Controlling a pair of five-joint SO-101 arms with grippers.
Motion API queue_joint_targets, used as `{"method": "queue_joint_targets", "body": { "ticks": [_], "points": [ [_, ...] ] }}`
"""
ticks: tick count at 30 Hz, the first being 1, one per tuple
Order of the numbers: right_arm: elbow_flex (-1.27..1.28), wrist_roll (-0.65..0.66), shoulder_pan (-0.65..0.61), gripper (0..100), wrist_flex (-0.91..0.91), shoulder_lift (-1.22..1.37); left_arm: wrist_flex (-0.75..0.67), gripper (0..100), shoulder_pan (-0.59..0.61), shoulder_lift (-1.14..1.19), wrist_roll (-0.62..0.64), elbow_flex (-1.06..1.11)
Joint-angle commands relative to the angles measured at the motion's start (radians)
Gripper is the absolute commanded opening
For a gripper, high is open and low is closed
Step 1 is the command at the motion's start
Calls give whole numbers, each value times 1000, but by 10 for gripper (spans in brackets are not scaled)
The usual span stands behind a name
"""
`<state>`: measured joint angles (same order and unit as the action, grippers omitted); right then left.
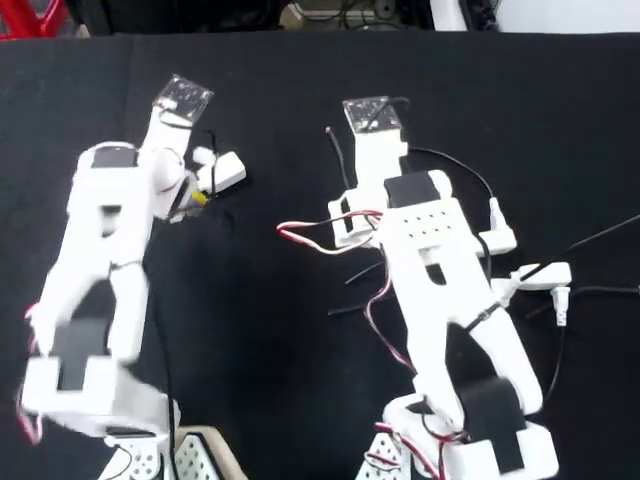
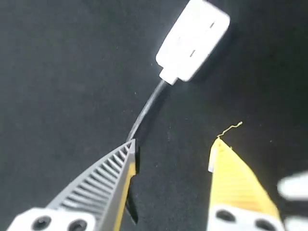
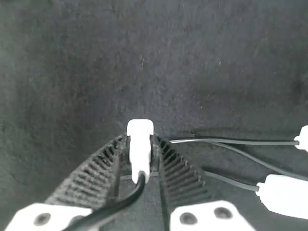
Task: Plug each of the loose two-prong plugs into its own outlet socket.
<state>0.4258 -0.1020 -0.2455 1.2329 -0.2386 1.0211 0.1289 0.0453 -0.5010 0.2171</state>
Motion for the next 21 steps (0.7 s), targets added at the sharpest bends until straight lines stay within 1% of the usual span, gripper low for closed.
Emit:
{"method": "queue_joint_targets", "body": {
  "ticks": [1,4,7,12,14,19,20,21],
  "points": [
    [-4,-12,12,11,-14,-1,166,251,-21,252,-14,-340],
    [-2,-12,9,11,-14,-1,252,246,-27,399,-14,-518],
    [-2,-12,9,11,-14,-1,308,246,-21,531,-20,-690],
    [-2,-12,9,11,-14,-1,446,244,-25,695,-169,-911],
    [-2,-12,9,11,-12,-1,480,210,-27,741,-196,-980],
    [-2,-11,9,11,-12,-1,491,48,-19,824,-203,-1102],
    [-2,-11,9,11,-12,-1,491,27,-19,832,-203,-1113],
    [-2,-11,9,11,-12,-1,491,31,-22,836,-203,-1113]
  ]
}}
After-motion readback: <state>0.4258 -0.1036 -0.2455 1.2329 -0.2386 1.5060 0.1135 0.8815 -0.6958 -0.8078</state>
